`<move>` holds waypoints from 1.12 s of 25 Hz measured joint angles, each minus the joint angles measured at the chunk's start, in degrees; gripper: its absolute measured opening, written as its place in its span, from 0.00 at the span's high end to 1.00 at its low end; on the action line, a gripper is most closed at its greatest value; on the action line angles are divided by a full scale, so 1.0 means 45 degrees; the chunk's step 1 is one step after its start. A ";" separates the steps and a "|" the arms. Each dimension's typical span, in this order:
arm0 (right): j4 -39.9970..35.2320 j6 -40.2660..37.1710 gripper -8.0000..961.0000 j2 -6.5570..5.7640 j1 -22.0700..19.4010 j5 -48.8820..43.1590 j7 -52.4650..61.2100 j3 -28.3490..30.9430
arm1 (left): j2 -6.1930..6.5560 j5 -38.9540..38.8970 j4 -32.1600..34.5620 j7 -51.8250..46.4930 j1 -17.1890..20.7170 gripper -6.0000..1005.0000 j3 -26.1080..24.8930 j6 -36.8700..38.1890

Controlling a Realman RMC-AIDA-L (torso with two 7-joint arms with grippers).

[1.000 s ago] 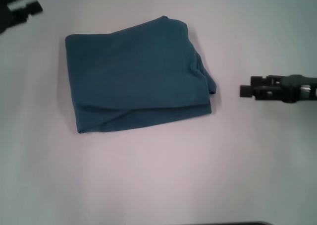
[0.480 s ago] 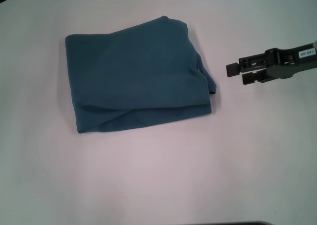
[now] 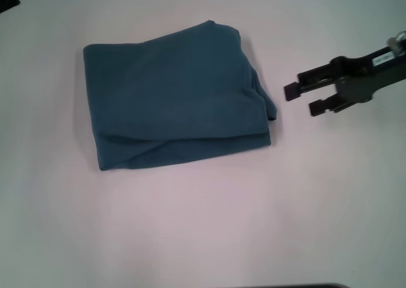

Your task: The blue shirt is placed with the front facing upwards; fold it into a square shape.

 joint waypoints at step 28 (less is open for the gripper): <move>0.1222 0.2829 0.26 0.1473 0.0878 -0.0063 0.0505 -0.1000 | -0.0022 0.0000 0.0572 0.0862 0.0022 0.22 0.0106 0.0184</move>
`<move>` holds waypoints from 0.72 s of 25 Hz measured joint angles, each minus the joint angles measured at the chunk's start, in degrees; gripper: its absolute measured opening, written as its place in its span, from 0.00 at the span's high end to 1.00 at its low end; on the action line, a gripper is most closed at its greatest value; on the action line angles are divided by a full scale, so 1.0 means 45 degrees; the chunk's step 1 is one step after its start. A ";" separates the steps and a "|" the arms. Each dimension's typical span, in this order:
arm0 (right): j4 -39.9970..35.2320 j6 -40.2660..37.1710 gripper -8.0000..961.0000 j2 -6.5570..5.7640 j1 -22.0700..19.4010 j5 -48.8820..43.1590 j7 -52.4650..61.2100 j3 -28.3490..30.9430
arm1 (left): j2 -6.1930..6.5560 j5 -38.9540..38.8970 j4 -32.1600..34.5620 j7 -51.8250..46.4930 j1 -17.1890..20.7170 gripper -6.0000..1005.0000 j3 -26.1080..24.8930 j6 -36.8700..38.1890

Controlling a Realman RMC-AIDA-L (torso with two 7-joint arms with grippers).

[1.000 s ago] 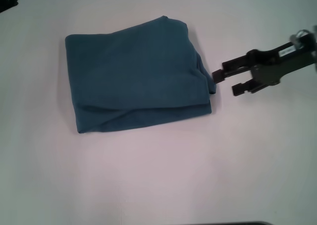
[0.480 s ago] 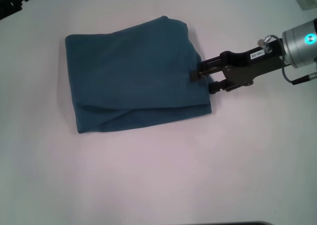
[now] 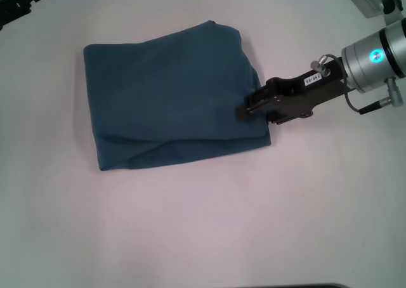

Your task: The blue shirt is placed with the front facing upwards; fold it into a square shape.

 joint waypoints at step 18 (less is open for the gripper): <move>-0.0401 -0.0635 0.85 -0.0089 -0.0128 0.0158 0.0005 0.0047 | -0.0008 -0.0059 0.0030 -0.0002 -0.0033 0.22 -0.0016 0.0012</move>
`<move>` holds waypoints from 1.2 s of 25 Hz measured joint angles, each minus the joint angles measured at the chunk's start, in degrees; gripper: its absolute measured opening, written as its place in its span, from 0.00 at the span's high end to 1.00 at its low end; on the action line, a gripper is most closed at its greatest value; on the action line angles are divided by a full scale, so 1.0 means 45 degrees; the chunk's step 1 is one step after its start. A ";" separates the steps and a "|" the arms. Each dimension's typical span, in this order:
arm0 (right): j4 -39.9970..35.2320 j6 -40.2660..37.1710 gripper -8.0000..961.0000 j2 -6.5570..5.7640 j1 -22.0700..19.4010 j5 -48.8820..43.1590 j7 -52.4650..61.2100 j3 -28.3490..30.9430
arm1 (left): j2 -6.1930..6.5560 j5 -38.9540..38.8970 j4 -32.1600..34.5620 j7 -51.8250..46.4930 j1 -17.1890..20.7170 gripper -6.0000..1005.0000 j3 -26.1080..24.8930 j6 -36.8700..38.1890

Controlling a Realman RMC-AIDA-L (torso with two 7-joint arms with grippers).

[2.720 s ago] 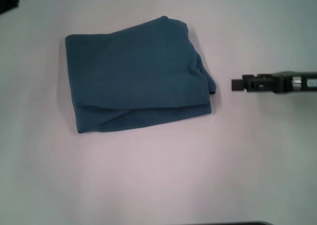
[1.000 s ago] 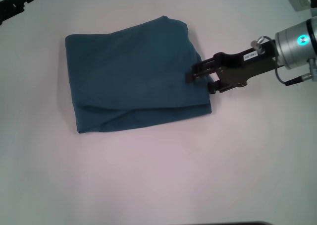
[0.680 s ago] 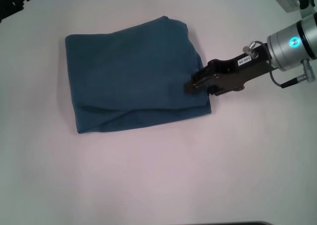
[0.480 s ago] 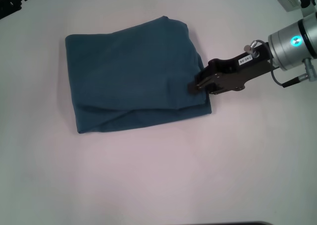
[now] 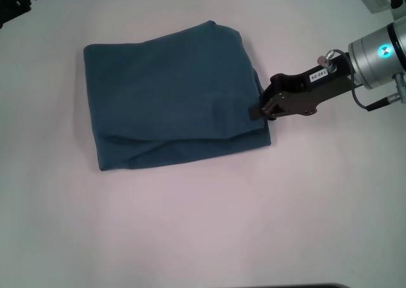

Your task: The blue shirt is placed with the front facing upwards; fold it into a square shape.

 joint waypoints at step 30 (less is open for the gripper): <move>-0.0393 -0.1620 0.97 -0.0564 -0.1324 -0.0138 -0.0173 0.0210 | -0.0062 -0.0022 0.0033 -0.0008 0.0003 0.22 -0.0037 0.0054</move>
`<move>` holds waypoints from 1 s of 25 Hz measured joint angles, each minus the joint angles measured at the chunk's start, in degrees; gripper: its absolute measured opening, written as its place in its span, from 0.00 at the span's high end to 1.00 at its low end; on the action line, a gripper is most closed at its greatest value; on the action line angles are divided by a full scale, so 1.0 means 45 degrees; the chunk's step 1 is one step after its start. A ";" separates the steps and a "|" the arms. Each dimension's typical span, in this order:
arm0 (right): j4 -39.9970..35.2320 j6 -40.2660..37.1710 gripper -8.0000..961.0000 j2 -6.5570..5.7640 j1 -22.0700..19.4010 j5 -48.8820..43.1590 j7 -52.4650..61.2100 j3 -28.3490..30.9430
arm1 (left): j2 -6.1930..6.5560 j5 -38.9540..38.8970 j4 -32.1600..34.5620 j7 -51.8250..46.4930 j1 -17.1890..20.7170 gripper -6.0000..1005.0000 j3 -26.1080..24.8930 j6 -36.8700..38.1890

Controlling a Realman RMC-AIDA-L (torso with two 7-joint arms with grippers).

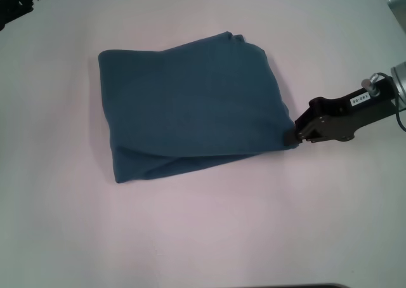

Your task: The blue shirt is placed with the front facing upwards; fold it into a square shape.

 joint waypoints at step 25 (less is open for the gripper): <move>-0.2700 -0.0469 0.48 -0.0998 -0.1976 0.3680 -0.3268 0.3309 | -0.0007 0.0004 0.0000 -0.0096 0.0130 0.22 -0.0096 0.0084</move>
